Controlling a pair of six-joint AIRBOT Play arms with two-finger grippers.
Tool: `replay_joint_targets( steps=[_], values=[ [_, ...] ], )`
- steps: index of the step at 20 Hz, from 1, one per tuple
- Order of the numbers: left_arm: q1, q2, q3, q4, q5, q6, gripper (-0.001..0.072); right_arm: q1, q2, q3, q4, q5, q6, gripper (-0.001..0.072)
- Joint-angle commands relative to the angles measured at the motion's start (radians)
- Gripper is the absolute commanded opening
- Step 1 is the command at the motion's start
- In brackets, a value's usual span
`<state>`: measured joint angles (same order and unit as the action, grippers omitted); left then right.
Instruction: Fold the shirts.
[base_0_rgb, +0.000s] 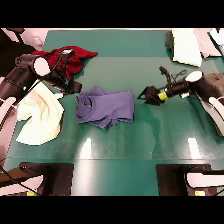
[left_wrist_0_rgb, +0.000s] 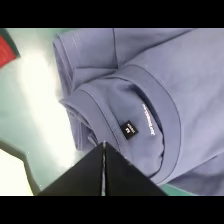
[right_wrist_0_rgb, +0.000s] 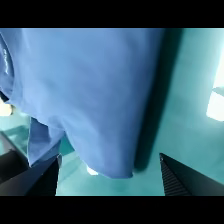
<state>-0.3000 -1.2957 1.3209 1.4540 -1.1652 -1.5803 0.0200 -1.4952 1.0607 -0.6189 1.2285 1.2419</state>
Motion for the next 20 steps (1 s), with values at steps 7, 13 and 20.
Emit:
replay_joint_targets(
  steps=[7, 13, 20],
  values=[
    [0.001, 0.000, -0.004, -0.032, -0.018, 0.010, 0.0021, 0.150, -0.236, 0.024, 0.209, -0.064, -0.125, 0.0688],
    [0.001, 0.000, -0.004, -0.034, -0.023, 0.010, 0.0021, 0.334, -0.404, 0.298, 0.210, -0.091, -0.035, 0.0545],
    [0.001, 0.000, -0.004, -0.034, -0.021, 0.010, 0.0021, 0.254, -0.359, 0.599, 0.196, -0.002, 0.052, 0.0022]
  ],
)
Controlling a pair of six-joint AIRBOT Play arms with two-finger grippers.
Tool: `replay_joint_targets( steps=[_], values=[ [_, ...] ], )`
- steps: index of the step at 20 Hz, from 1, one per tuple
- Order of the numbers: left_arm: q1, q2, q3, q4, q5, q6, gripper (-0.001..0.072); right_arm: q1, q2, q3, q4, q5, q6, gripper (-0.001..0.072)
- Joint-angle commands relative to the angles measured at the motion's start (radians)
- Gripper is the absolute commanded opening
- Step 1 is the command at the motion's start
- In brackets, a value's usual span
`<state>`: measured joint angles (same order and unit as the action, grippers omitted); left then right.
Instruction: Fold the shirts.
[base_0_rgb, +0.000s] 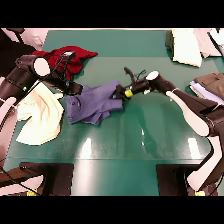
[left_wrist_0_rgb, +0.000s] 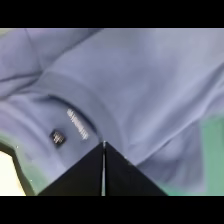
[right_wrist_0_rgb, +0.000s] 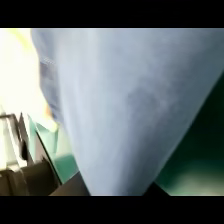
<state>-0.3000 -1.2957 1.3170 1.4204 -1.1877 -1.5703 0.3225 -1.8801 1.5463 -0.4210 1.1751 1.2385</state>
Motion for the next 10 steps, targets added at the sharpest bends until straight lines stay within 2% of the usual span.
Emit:
replay_joint_targets(
  steps=[1, 5, 10],
  values=[
    [0.001, 0.000, 0.000, 0.000, 0.002, 0.000, 0.0021, -0.100, 0.056, 0.150, -0.020, 0.055, 0.089, 0.0021],
    [0.001, 0.000, 0.000, -0.001, 0.002, 0.000, 0.0021, -0.387, 0.166, 0.308, -0.134, 0.068, 0.257, 0.0021],
    [0.001, 0.000, 0.000, -0.001, 0.002, 0.000, 0.0020, -0.849, 0.210, 0.512, -0.128, 0.102, 0.465, 0.0022]
  ],
)
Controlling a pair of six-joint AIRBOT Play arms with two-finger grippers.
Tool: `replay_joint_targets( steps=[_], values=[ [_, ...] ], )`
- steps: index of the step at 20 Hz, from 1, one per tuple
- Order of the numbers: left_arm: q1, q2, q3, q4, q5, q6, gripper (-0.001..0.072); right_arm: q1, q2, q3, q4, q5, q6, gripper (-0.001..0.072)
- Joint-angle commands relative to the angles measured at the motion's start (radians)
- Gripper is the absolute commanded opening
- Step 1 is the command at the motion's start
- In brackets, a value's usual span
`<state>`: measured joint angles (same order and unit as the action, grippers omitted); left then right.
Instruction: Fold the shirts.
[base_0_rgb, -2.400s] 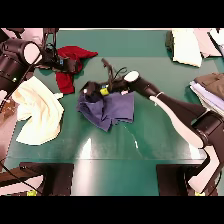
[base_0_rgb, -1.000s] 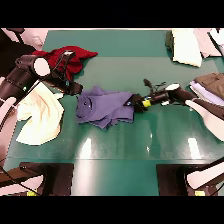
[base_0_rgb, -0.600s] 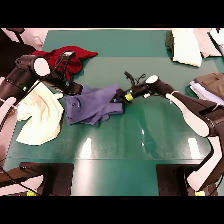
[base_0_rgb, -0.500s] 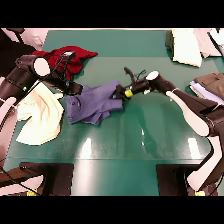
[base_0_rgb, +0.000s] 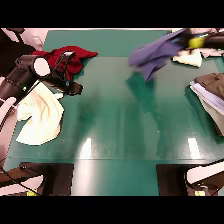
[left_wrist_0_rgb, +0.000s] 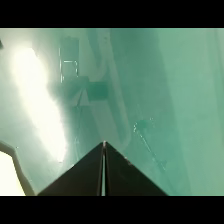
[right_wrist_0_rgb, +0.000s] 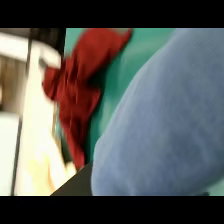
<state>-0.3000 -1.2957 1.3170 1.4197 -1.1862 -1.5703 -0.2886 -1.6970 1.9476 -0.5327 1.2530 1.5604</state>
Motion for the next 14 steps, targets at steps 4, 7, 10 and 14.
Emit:
replay_joint_targets(
  steps=[4, 7, 10, 14],
  values=[
    [0.001, 0.000, 0.000, -0.007, 0.005, 0.000, 0.0021, -0.577, 0.097, 0.052, -0.017, 0.120, 0.224, 0.0021],
    [0.001, 0.000, 0.000, -0.018, 0.035, 0.000, 0.0021, -0.763, 0.155, -0.073, -0.023, 0.262, 0.190, 0.0022],
    [0.001, 0.000, 0.000, -0.035, 0.063, 0.000, 0.0021, -0.867, 0.190, -0.193, -0.116, 0.400, 0.159, 0.0023],
    [0.001, 0.000, 0.000, -0.057, 0.059, -0.001, 0.0021, -0.912, 0.223, -0.360, -0.337, 0.467, 0.120, 0.0073]
  ],
)
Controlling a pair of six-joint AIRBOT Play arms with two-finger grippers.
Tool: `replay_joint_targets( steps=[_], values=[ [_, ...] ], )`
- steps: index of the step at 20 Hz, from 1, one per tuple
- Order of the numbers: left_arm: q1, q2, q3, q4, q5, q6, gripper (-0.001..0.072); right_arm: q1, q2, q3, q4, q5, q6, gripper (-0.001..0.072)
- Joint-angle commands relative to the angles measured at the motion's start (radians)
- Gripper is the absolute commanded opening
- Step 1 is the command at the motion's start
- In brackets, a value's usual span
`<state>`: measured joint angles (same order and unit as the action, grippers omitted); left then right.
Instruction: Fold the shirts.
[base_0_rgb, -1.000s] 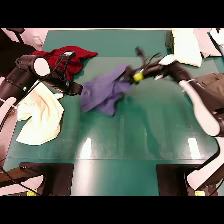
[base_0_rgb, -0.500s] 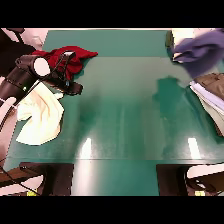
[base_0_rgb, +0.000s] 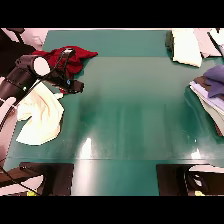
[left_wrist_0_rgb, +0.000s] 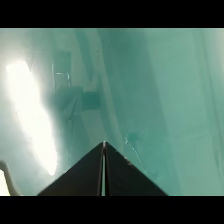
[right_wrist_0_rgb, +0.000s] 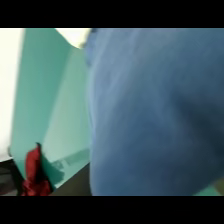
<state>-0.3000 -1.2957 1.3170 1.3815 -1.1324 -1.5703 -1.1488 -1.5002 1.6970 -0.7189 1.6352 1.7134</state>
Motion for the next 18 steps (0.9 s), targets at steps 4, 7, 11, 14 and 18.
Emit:
replay_joint_targets(
  steps=[4, 7, 11, 14, 18],
  values=[
    [0.000, 0.004, 0.000, -0.066, -0.066, 0.000, 0.0021, -0.066, 0.013, -0.195, -0.250, 0.064, -0.084, 0.0222],
    [0.001, 0.021, 0.000, -0.073, -0.079, 0.000, 0.0021, -0.137, -0.004, -0.116, -0.241, 0.113, -0.084, 0.0457],
    [0.001, 0.029, 0.000, -0.106, -0.068, -0.001, 0.0021, -0.323, -0.004, 0.141, -0.028, 0.070, -0.055, 0.0458],
    [0.000, 0.029, 0.000, -0.190, -0.053, 0.000, 0.0021, -0.377, -0.004, 0.301, 0.425, -0.147, 0.001, 0.0456],
    [0.000, 0.029, 0.000, -0.270, -0.049, -0.001, 0.0021, -0.009, 0.022, 0.399, 0.588, -0.173, -0.011, 0.0380]
  ],
)
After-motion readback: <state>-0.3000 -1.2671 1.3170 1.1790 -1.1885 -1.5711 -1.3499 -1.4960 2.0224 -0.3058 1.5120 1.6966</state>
